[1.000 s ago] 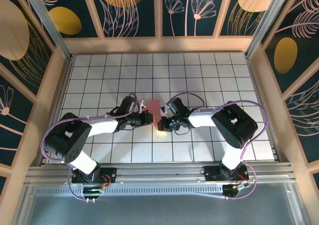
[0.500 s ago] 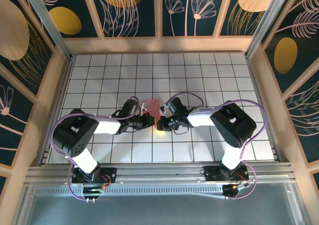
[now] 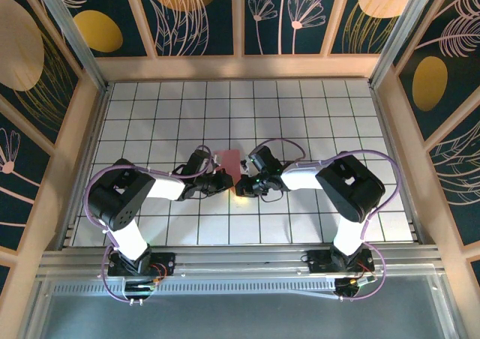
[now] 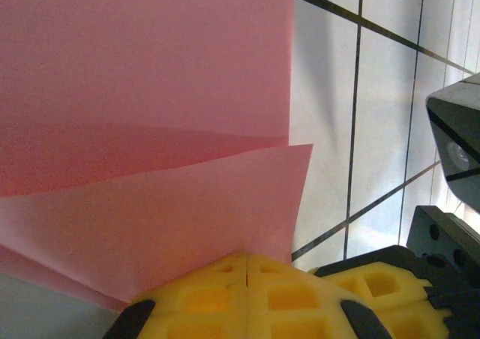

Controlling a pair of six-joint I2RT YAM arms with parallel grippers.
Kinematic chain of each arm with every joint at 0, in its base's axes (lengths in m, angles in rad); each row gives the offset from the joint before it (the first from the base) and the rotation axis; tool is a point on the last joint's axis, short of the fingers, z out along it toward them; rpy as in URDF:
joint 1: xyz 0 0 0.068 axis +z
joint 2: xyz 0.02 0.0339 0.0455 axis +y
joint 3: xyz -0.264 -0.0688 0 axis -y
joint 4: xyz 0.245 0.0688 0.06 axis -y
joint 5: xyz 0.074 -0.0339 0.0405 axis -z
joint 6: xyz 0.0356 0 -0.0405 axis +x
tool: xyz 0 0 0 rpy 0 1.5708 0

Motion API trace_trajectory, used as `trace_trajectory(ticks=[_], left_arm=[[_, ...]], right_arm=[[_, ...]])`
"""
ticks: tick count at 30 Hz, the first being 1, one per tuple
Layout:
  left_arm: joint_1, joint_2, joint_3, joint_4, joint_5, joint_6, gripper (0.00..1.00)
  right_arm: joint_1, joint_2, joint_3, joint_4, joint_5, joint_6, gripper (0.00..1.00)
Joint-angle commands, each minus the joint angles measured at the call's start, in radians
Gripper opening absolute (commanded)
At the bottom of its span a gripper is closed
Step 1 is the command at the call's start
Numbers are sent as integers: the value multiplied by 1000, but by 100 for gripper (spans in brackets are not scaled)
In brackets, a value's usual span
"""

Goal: Fold a paper plane with a square sheet of paper (fold left side to right side)
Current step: Third fold the triangle at the center of the table.

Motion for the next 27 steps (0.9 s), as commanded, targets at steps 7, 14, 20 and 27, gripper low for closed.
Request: trace_trajectory(ticks=[7, 14, 20, 27], left_arm=[[0, 17, 23, -62, -96, -3, 4], [19, 2, 44, -112, -137, 56, 4], [80, 4, 34, -90, -118, 80, 5], [156, 5, 28, -93, -116, 136, 5]], right_arm=[[22, 95, -15, -245, 153, -39, 0], [23, 102, -22, -242, 134, -38, 0], [23, 107, -27, -231, 124, -36, 0], [23, 103, -32, -229, 115, -33, 0]])
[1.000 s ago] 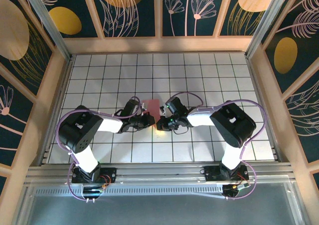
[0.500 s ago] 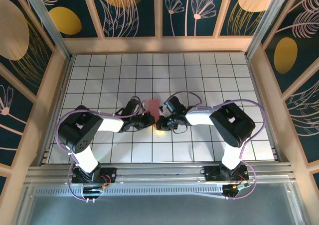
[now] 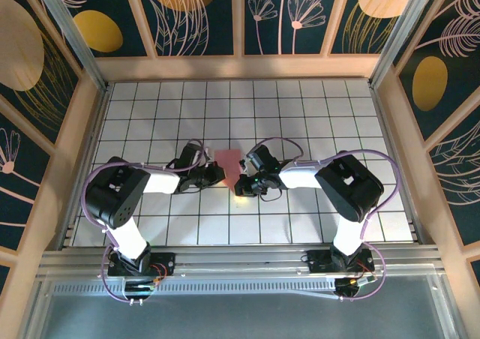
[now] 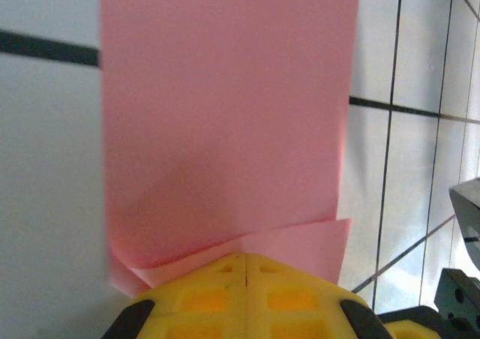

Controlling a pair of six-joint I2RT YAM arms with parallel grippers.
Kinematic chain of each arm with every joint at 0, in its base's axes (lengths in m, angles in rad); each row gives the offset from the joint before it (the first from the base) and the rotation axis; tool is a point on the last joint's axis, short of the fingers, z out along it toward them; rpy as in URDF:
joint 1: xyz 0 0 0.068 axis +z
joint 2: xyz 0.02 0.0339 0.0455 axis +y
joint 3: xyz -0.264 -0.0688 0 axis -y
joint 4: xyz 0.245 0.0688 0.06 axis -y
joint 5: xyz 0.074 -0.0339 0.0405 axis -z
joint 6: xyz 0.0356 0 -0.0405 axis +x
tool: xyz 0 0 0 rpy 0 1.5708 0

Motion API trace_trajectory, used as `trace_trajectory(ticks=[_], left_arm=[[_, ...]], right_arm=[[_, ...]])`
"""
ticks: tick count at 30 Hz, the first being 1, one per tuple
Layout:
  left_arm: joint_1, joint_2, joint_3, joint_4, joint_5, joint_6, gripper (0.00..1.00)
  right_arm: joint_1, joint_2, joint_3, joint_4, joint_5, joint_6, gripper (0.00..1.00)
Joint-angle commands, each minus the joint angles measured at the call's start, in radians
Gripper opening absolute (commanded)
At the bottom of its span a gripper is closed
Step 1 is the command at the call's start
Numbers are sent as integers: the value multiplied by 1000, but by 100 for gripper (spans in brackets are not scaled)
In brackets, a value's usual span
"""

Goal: Fold a paper plane with a square sheet of paper (fold left side to right side)
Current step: Third fold the triangle at the center of the table.

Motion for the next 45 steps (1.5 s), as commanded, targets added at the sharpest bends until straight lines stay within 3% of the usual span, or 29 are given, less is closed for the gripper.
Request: trace_trajectory(ticks=[1, 12, 17, 22, 29, 34, 45], left_arm=[[54, 5, -7, -29, -89, 72, 5], [153, -15, -6, -26, -80, 130, 6], [152, -156, -12, -63, -81, 165, 6], [107, -240, -52, -35, 28, 144, 5], [-23, -119, -26, 23, 94, 90, 5], [-34, -36, 10, 7, 95, 103, 4], [-34, 51, 26, -124, -29, 107, 0]], right_arm=[[16, 92, -65, -167, 101, -13, 0], [18, 87, -62, -148, 86, -8, 0], [18, 81, -58, -133, 87, -2, 0], [18, 77, -56, -124, 93, 3, 0], [18, 74, -63, -113, 96, 9, 0], [18, 72, -60, -114, 95, 4, 0], [24, 57, -66, -104, 61, 0, 0]])
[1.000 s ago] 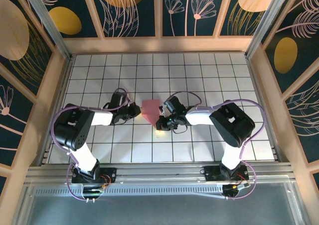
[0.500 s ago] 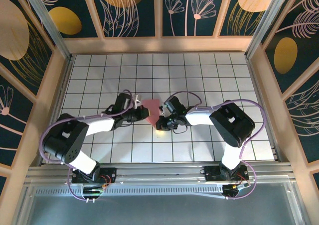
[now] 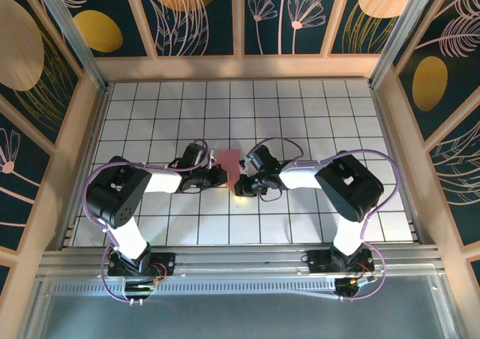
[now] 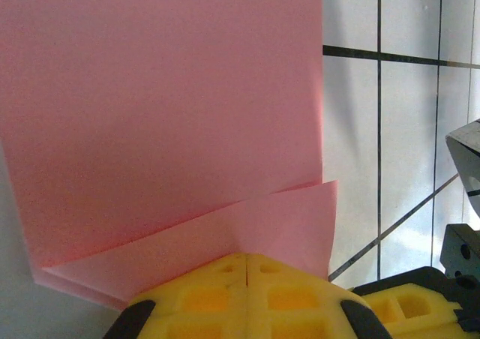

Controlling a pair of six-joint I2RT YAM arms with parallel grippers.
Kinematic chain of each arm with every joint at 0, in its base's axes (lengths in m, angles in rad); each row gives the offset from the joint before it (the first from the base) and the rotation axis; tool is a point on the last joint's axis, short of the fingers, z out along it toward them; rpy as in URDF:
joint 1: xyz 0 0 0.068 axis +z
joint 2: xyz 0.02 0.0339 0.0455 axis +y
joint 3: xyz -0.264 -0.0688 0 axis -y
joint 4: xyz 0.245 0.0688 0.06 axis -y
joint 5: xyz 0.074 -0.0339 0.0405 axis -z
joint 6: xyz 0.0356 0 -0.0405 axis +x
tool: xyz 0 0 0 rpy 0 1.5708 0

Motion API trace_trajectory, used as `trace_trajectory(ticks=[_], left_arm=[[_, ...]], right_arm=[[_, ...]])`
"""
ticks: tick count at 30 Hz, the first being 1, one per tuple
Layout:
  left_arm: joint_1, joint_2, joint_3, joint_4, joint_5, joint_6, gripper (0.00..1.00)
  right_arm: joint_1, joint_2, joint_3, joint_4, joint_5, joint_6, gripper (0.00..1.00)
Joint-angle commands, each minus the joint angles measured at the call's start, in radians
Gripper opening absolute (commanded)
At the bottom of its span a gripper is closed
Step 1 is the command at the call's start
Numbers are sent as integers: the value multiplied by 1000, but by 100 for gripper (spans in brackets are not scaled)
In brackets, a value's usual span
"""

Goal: Fold a paper plane with a square sheet of paper (fold left side to right side)
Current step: Third fold the triangle at the center of the table.

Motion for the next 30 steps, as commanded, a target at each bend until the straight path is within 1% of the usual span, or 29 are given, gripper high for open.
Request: trace_trajectory(ticks=[1, 6, 17, 30], left_arm=[[-4, 44, 2, -81, -87, 2, 0], [-4, 53, 4, -100, -116, -3, 0], [-5, 77, 8, -109, -131, -7, 0], [-4, 75, -14, -77, -107, -37, 0]], right_arm=[[24, 54, -62, -121, 64, -1, 0], [26, 28, -91, -114, 45, 0, 0], [32, -20, -148, -102, 31, 12, 0], [33, -79, -174, -130, 37, 3, 0]])
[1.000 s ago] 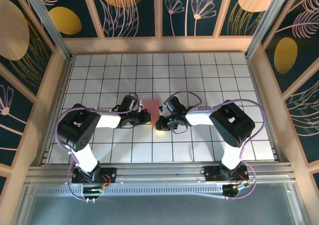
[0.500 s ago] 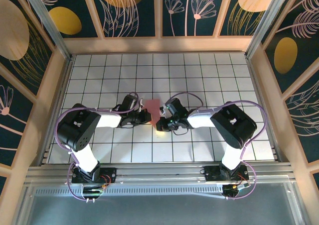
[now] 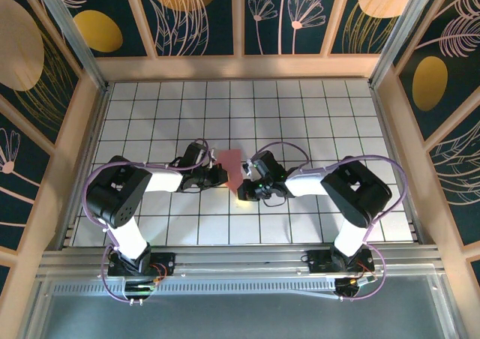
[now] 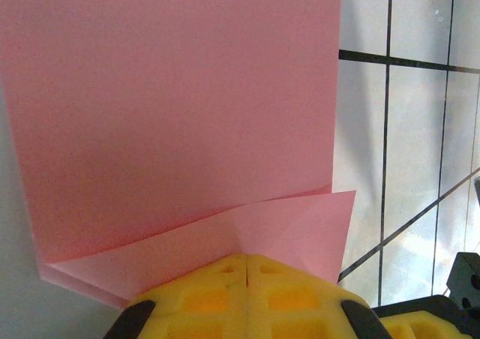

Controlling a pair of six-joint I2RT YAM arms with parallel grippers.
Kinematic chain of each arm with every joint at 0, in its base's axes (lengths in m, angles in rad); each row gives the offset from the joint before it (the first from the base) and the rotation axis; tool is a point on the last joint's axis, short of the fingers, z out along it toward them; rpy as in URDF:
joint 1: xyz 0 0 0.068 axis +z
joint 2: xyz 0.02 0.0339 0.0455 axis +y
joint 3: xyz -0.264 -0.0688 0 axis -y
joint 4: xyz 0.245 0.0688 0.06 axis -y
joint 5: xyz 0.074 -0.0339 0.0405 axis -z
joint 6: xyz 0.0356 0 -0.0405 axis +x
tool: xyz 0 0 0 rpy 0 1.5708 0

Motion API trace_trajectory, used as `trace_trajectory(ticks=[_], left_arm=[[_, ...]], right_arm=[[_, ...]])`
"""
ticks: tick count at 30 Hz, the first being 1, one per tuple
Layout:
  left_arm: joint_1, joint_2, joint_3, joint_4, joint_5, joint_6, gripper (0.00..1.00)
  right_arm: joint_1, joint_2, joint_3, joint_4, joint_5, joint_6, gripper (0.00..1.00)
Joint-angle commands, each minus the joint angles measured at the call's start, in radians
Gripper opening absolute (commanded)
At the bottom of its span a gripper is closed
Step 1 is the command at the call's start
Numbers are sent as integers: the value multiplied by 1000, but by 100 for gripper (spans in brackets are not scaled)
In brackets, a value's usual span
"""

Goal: Fold a paper plane with a square sheet of paper (fold left side to right side)
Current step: Third fold the triangle at the center of the table, then fourth fold the wing at the center of the table.

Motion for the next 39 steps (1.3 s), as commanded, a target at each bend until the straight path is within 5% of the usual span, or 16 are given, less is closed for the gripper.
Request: trace_trajectory(ticks=[1, 8, 15, 19, 29, 39], left_arm=[[0, 68, -38, -36, -88, -21, 0], [-14, 53, -70, 21, -59, -83, 0], [-26, 27, -110, 145, -20, -195, 0], [-28, -11, -105, 149, -21, -200, 0], [18, -198, -20, -41, -106, -108, 29], [135, -271, -81, -68, -94, -82, 40]], right_arm=[[19, -8, -52, -237, 19, -2, 0], [-3, -107, -13, -261, 24, -28, 2], [-87, -210, 2, -195, 80, -65, 42], [-128, -195, 9, -119, 119, -99, 53], [-134, -43, 86, 2, 65, -133, 55], [-132, 42, 113, 110, -15, -117, 49]])
